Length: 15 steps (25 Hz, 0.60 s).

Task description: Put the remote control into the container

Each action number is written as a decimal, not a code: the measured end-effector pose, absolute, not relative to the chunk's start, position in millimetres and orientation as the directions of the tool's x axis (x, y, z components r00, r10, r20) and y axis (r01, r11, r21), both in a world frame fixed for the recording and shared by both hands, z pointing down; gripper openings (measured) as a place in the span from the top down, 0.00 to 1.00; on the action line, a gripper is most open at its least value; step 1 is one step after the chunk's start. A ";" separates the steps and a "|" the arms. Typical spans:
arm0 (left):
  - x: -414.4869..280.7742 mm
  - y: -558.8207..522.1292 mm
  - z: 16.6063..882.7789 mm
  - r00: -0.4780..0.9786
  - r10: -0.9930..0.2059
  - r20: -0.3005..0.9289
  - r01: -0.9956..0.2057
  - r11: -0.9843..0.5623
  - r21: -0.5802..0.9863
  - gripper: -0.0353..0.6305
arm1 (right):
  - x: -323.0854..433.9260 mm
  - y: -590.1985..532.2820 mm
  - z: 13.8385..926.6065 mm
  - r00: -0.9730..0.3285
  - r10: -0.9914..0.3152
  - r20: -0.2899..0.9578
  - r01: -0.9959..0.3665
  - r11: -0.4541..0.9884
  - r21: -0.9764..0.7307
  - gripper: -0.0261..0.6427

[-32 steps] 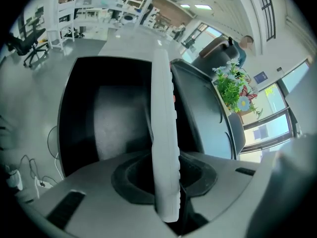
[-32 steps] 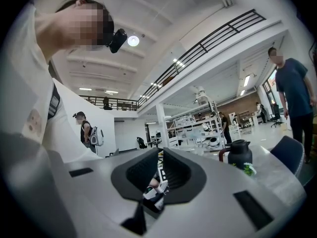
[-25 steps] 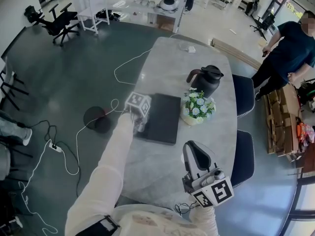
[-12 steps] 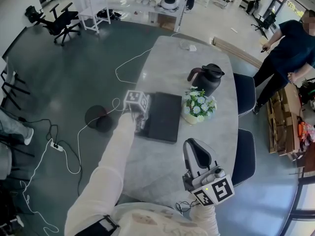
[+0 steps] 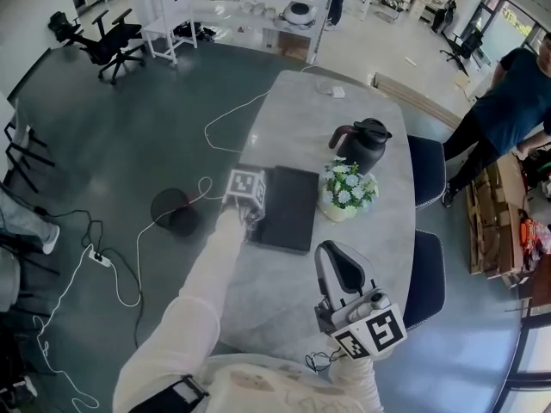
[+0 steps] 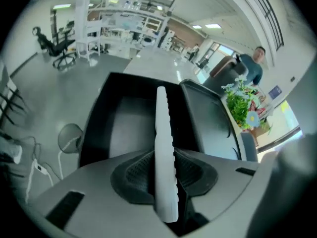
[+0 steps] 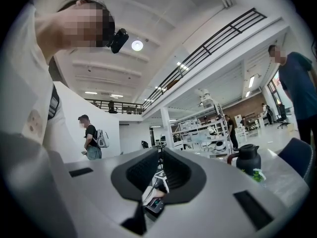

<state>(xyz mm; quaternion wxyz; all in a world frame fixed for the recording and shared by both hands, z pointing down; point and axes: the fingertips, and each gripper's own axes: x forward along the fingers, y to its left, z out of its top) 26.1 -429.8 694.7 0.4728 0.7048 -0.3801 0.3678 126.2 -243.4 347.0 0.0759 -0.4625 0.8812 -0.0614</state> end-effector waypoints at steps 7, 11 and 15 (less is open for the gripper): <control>26.5 -420.6 695.9 0.568 -0.184 0.802 -0.822 -0.078 0.564 0.77 | 123.0 -238.9 342.9 -0.562 -0.824 -0.068 -0.809 0.565 -0.163 0.91; 23.0 -424.6 696.0 0.450 -0.225 0.864 -0.881 -0.270 0.389 0.77 | 118.8 -237.8 341.3 -0.567 -0.821 -0.070 -0.807 0.570 -0.156 0.91; 15.2 -426.6 696.4 0.381 -0.283 0.880 -0.909 -0.291 0.299 0.73 | 116.0 -236.2 340.0 -0.571 -0.818 -0.073 -0.804 0.575 -0.154 0.91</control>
